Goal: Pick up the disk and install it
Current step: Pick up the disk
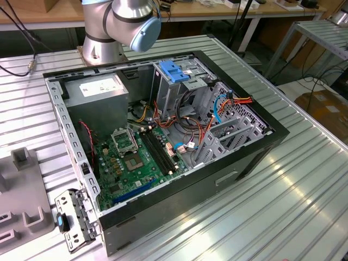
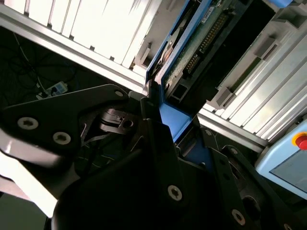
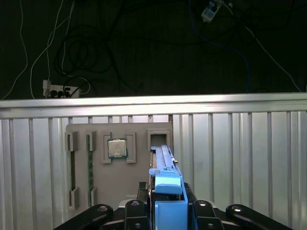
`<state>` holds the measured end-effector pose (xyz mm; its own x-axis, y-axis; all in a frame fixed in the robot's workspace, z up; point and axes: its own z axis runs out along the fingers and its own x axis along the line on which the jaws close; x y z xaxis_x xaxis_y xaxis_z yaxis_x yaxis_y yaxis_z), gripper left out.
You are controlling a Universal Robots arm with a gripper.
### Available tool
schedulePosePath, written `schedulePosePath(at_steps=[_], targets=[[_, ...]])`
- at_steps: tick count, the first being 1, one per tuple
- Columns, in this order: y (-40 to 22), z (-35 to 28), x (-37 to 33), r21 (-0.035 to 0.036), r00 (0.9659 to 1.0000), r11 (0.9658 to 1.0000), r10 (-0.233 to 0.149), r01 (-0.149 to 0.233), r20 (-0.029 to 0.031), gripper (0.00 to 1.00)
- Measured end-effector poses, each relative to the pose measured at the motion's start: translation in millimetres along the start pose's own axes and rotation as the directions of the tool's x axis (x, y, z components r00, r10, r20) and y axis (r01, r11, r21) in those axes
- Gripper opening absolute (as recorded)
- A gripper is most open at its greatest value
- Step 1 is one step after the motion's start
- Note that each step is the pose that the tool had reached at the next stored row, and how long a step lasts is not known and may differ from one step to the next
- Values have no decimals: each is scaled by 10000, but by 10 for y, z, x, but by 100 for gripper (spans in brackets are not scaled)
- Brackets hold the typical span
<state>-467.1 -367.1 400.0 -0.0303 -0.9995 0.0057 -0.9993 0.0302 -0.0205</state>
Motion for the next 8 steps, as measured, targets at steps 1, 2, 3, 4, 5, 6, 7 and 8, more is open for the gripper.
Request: schedulePosePath(at_steps=[1,2,3,4,5,6,7,8], targets=[[0,-11,0,-1,10000,10000,0,0,0,37],[-1,-24,0,-2,10000,10000,0,0,-1,37],[-2,-46,0,-6,10000,10000,0,0,-1,37],[-2,-56,0,-6,10000,10000,0,0,-1,37],[-2,-67,0,-6,10000,10000,0,0,-1,37],[-3,-85,0,-8,10000,10000,0,0,-1,37],[-4,-103,0,-9,10000,10000,0,0,-1,37],[-4,-120,0,-10,10000,10000,0,0,-1,37]])
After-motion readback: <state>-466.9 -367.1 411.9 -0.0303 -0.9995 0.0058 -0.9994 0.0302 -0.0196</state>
